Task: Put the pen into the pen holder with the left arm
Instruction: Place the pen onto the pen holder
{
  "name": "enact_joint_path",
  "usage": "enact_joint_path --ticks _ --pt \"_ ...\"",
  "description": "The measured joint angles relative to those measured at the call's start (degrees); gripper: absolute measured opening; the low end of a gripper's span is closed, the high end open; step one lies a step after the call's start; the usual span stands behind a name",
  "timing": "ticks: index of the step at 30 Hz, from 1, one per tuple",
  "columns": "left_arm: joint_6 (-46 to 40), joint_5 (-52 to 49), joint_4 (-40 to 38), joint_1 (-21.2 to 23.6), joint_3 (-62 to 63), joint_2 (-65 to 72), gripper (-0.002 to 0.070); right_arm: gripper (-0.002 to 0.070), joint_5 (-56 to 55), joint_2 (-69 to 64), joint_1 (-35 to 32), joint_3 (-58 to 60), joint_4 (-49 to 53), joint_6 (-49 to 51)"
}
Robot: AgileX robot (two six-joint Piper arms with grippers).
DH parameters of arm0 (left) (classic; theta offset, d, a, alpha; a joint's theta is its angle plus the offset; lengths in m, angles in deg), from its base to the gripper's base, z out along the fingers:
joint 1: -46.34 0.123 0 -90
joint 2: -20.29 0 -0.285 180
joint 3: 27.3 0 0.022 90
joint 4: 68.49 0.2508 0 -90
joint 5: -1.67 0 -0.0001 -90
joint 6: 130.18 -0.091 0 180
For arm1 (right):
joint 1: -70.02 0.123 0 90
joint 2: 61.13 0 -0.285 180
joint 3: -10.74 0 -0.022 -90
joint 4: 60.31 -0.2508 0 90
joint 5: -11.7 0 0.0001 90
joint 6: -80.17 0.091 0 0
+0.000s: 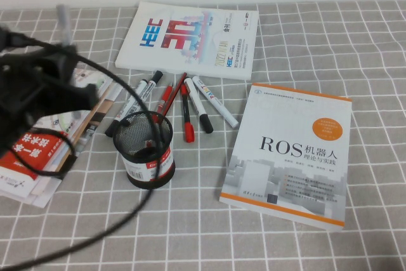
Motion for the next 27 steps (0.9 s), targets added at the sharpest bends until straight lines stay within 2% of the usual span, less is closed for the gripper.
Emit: enact_joint_path --ticks 6,8,14,20,27 --pt "0.8 11.9 4.3 -6.8 -0.1 3.7 0.0049 -0.0015 0.0 0.0 0.0 0.0 0.0 0.0" --pt "2.6 14.1 5.7 -7.7 -0.1 5.2 0.0049 -0.0015 0.0 0.0 0.0 0.0 0.0 0.0" --pt "11.6 16.3 11.5 -8.1 -0.2 9.9 0.0049 -0.0015 0.0 0.0 0.0 0.0 -0.1 0.0" --pt "20.5 32.0 20.6 -8.3 -6.6 10.6 0.0049 -0.0015 0.0 0.0 0.0 0.0 -0.2 0.0" --pt "21.1 41.0 21.9 -8.3 -14.0 12.1 0.0049 -0.0015 0.0 0.0 0.0 0.0 -0.3 0.0"
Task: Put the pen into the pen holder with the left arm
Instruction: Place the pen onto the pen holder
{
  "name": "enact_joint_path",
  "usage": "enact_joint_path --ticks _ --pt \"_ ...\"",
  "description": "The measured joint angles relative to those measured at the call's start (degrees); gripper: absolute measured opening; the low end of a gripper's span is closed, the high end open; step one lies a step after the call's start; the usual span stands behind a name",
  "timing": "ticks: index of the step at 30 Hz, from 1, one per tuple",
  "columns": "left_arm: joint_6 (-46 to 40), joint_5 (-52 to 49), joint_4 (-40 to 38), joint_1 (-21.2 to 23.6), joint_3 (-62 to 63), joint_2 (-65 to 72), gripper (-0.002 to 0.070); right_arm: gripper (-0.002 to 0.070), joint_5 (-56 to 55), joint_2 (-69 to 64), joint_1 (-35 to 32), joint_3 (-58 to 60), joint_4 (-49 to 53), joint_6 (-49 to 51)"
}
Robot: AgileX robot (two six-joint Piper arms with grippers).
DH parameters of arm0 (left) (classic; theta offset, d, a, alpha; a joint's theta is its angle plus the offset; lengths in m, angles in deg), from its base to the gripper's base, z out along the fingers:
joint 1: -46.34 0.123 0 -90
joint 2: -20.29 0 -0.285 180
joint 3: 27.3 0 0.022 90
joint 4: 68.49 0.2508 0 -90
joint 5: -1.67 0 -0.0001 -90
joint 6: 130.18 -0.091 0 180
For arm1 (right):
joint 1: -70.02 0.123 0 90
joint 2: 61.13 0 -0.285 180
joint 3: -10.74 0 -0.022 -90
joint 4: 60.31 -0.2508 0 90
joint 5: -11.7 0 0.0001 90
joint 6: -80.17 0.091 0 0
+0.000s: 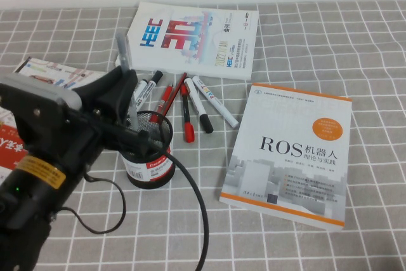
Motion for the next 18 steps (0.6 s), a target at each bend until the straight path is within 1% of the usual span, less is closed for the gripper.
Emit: enact_joint_path --ticks 9,13,18 --pt "0.0 11.0 0.0 0.0 -0.3 8.0 0.0049 -0.0015 0.0 0.0 0.0 0.0 -0.3 0.0" --pt "0.0 15.5 -1.4 0.0 -0.3 13.0 0.0049 -0.0015 0.0 0.0 0.0 0.0 -0.3 0.0" --pt "1.2 16.6 -1.9 0.0 -0.3 18.4 0.0049 -0.0015 0.0 0.0 0.0 0.0 -0.4 0.0"
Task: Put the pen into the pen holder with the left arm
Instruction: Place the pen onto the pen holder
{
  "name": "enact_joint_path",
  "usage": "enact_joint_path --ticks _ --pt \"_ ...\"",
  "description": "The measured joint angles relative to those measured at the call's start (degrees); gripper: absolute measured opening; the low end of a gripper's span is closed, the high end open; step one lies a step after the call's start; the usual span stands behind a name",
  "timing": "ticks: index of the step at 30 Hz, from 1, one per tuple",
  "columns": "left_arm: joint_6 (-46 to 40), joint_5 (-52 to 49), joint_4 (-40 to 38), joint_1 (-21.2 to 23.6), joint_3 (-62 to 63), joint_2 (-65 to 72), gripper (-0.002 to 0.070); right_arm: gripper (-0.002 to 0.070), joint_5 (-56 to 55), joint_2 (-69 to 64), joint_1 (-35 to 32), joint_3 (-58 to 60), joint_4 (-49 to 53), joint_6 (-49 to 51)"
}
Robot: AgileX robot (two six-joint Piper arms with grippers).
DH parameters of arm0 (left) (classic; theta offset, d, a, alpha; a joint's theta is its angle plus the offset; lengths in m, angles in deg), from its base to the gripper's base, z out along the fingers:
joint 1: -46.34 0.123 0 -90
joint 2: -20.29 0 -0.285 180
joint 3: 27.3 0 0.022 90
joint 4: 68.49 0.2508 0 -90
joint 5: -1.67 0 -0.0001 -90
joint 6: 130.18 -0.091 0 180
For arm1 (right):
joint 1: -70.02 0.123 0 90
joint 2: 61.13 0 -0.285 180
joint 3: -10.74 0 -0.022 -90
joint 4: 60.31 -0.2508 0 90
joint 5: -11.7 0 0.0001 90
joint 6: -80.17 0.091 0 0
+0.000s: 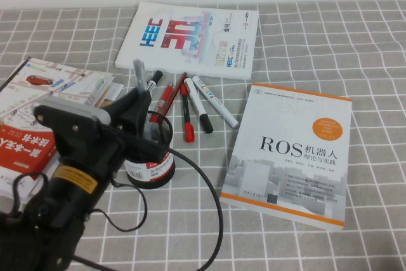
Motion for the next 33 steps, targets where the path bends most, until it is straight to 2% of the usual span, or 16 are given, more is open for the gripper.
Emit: enact_joint_path --ticks 17,26,33 --pt "2.0 -0.1 -0.1 0.0 0.0 2.2 0.0058 -0.0015 0.0 0.0 0.0 0.0 0.0 0.0" --pt "1.9 -0.4 -0.1 0.0 0.0 2.2 0.0192 -0.0015 0.0 0.0 0.0 0.0 0.0 0.0" --pt "1.6 -0.4 -0.1 0.0 0.0 2.1 0.0218 -0.0015 0.0 0.0 0.0 0.0 -0.1 0.0"
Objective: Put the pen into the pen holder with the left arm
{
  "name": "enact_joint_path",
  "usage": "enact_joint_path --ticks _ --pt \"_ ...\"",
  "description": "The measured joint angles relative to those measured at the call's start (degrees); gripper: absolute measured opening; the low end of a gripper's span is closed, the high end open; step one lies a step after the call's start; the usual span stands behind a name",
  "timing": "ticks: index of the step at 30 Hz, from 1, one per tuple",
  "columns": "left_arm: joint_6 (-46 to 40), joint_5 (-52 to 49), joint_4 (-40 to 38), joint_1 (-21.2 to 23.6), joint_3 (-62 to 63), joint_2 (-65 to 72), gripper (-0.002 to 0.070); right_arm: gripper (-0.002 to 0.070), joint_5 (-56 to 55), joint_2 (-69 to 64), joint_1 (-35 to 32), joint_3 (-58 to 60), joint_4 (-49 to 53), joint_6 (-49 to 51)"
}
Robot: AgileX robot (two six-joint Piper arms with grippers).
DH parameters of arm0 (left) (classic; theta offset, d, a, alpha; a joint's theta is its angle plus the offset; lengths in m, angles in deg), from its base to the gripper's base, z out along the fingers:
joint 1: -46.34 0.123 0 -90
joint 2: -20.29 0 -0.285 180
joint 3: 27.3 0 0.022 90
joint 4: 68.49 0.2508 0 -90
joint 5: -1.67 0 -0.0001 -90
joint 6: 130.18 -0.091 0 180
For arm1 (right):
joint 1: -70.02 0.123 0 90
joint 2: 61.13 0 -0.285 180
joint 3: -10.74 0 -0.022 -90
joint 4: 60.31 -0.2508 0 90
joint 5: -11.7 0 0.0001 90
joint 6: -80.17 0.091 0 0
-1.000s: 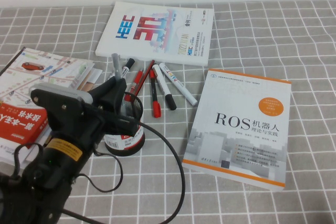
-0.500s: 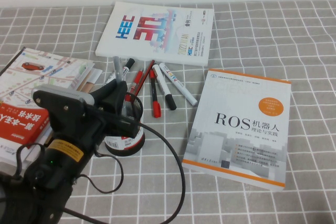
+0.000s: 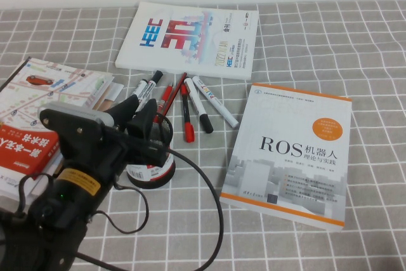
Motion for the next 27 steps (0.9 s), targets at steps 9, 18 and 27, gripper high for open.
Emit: enact_joint_path --ticks 9,18,27 --pt "-2.1 -5.7 -0.1 0.0 0.0 -11.3 0.0093 -0.0015 0.0 0.0 0.0 0.0 0.0 0.0" --pt "0.8 -40.3 1.3 0.0 0.0 -38.0 0.0003 -0.0015 0.0 0.0 0.0 0.0 0.0 0.0" --pt "0.8 -67.0 1.4 0.0 -0.5 -62.9 0.0 -0.0015 0.0 0.0 0.0 0.0 0.0 0.0"
